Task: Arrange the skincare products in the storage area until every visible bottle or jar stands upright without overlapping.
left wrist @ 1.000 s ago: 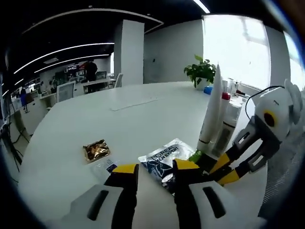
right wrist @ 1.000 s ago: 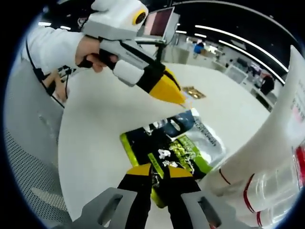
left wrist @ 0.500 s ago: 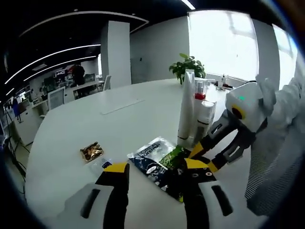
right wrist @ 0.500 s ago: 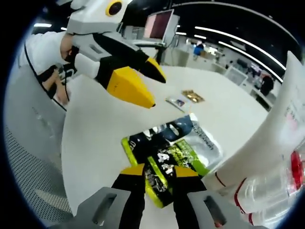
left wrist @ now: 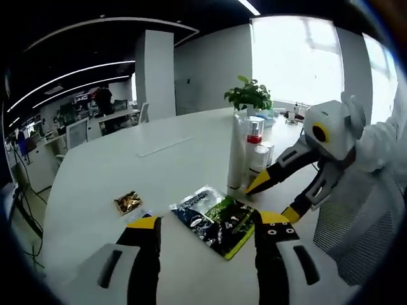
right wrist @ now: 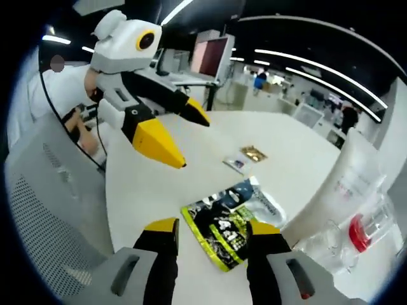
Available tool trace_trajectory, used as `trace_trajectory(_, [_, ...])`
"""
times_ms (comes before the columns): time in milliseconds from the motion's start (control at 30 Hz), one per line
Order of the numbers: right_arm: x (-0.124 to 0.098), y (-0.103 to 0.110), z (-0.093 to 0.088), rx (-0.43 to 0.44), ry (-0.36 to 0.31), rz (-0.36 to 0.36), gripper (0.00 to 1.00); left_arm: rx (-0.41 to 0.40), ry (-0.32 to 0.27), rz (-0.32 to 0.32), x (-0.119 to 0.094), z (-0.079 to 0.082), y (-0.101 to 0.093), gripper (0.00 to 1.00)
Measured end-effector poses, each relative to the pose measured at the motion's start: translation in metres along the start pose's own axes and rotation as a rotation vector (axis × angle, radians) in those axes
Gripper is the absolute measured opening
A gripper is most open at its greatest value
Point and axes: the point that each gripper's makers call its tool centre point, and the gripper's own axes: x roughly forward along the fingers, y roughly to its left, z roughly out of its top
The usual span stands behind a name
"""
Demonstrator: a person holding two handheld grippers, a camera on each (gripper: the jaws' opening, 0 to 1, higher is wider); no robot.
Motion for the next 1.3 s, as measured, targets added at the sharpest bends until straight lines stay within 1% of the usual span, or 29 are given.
trace_trajectory(133, [-0.016, -0.005, 0.005, 0.024, -0.024, -0.036, 0.46, -0.002, 0.005, 0.019, -0.009, -0.001, -0.002, 0.6])
trace_trajectory(267, [-0.033, -0.012, 0.013, 0.042, -0.048, -0.073, 0.5, 0.0, 0.009, 0.017, -0.014, 0.001, -0.006, 0.63])
trace_trajectory(333, [-0.041, -0.014, 0.017, 0.046, -0.057, -0.09, 0.53, 0.007, 0.007, 0.02, -0.015, 0.005, -0.009, 0.66])
trace_trajectory(367, [-0.044, -0.015, 0.018, 0.046, -0.06, -0.096, 0.56, 0.01, 0.001, 0.032, -0.016, 0.007, -0.008, 0.69])
trace_trajectory(400, [-0.047, -0.015, 0.018, 0.047, -0.059, -0.101, 0.58, 0.008, -0.005, 0.05, -0.017, 0.009, -0.006, 0.74])
trace_trajectory(467, [-0.055, -0.017, 0.017, 0.056, -0.058, -0.121, 0.64, 0.01, -0.007, 0.068, -0.02, 0.011, -0.004, 0.78])
trace_trajectory(567, [-0.066, -0.019, 0.015, 0.067, -0.055, -0.141, 0.7, 0.011, -0.01, 0.06, -0.024, 0.011, -0.009, 0.78])
trace_trajectory(700, [-0.078, -0.022, 0.008, 0.091, -0.05, -0.172, 0.72, 0.006, 0.0, 0.045, -0.027, 0.008, -0.016, 0.81])
trace_trajectory(800, [-0.084, -0.025, 0.003, 0.126, -0.05, -0.193, 0.77, -0.011, 0.015, 0.044, -0.031, 0.004, -0.019, 0.84])
trace_trajectory(933, [-0.09, -0.024, -0.004, 0.154, -0.039, -0.206, 0.82, -0.018, 0.012, 0.042, -0.036, 0.002, -0.025, 0.89])
trace_trajectory(1033, [-0.092, -0.023, -0.009, 0.165, -0.019, -0.209, 0.87, -0.017, -0.041, 0.074, -0.042, 0.011, -0.018, 0.9])
trace_trajectory(1067, [-0.092, -0.023, -0.01, 0.174, -0.013, -0.214, 0.89, -0.024, -0.041, 0.076, -0.043, 0.011, -0.017, 0.92])
trace_trajectory(1133, [-0.093, -0.021, -0.01, 0.191, -0.012, -0.218, 0.93, -0.03, -0.04, 0.082, -0.044, 0.012, -0.016, 0.99])
trace_trajectory(1200, [-0.093, -0.018, -0.009, 0.212, -0.014, -0.213, 0.99, -0.004, -0.046, 0.087, -0.047, 0.013, -0.015, 0.99])
trace_trajectory(1300, [-0.093, -0.018, -0.009, 0.223, -0.016, -0.228, 0.99, -0.008, -0.051, 0.079, -0.05, 0.012, -0.016, 0.99])
